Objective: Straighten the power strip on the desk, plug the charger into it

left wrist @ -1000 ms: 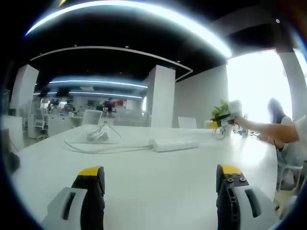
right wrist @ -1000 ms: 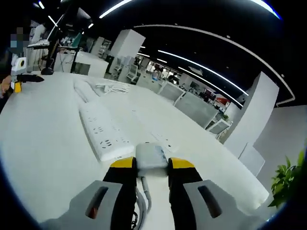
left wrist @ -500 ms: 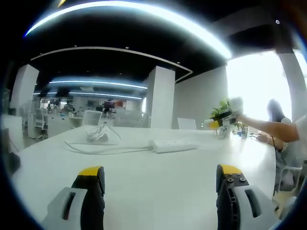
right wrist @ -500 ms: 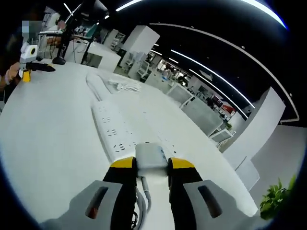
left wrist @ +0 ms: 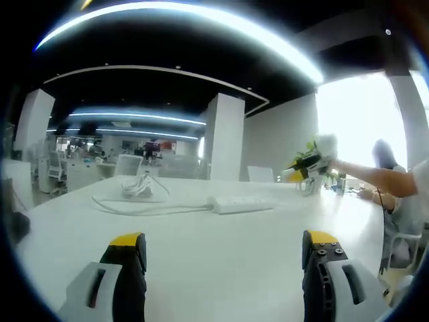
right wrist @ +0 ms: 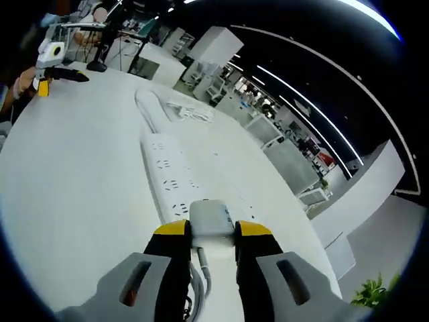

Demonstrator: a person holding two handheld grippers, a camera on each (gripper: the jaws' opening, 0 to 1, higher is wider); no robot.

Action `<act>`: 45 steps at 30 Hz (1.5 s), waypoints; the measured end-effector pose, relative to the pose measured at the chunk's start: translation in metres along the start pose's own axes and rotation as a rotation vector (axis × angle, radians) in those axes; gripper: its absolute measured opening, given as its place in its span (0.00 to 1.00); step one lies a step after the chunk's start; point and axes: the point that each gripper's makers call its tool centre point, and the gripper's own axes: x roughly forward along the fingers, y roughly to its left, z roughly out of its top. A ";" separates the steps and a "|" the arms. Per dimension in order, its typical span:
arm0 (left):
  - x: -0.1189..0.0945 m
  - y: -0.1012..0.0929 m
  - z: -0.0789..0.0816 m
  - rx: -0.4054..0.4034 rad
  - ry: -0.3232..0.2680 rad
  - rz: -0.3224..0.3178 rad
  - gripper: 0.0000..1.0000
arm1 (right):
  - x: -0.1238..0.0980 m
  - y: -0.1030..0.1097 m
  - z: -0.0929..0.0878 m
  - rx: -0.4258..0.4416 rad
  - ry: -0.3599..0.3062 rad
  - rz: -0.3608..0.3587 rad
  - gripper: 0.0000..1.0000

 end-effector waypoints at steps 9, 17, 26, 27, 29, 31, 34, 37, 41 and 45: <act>0.000 0.000 0.000 0.004 0.000 -0.004 0.99 | 0.008 0.004 0.000 -0.024 0.046 0.026 0.23; 0.001 -0.002 -0.003 0.001 0.009 -0.016 0.99 | 0.017 0.009 -0.002 -0.069 0.114 0.064 0.23; 0.001 -0.001 -0.001 0.000 0.005 -0.012 0.99 | 0.026 0.010 -0.004 -0.104 0.182 0.101 0.23; 0.001 -0.001 -0.001 0.001 0.005 -0.012 0.99 | 0.026 0.010 -0.004 -0.106 0.185 0.104 0.23; 0.000 -0.001 -0.001 0.003 0.006 -0.013 0.99 | 0.027 0.010 -0.004 -0.118 0.203 0.114 0.23; 0.000 -0.001 -0.001 0.002 0.008 -0.013 0.99 | 0.028 0.010 -0.003 -0.131 0.219 0.120 0.23; 0.000 0.000 -0.001 0.001 0.007 -0.012 0.99 | 0.029 0.009 -0.002 -0.144 0.235 0.126 0.23; 0.000 0.000 -0.001 -0.001 0.007 -0.012 0.99 | 0.030 0.008 0.000 -0.176 0.259 0.133 0.23; 0.000 -0.001 -0.001 0.000 0.009 -0.014 0.99 | 0.032 0.008 0.001 -0.206 0.284 0.137 0.23; 0.000 -0.002 -0.002 0.005 0.014 -0.015 0.99 | 0.035 0.010 0.001 -0.251 0.319 0.155 0.23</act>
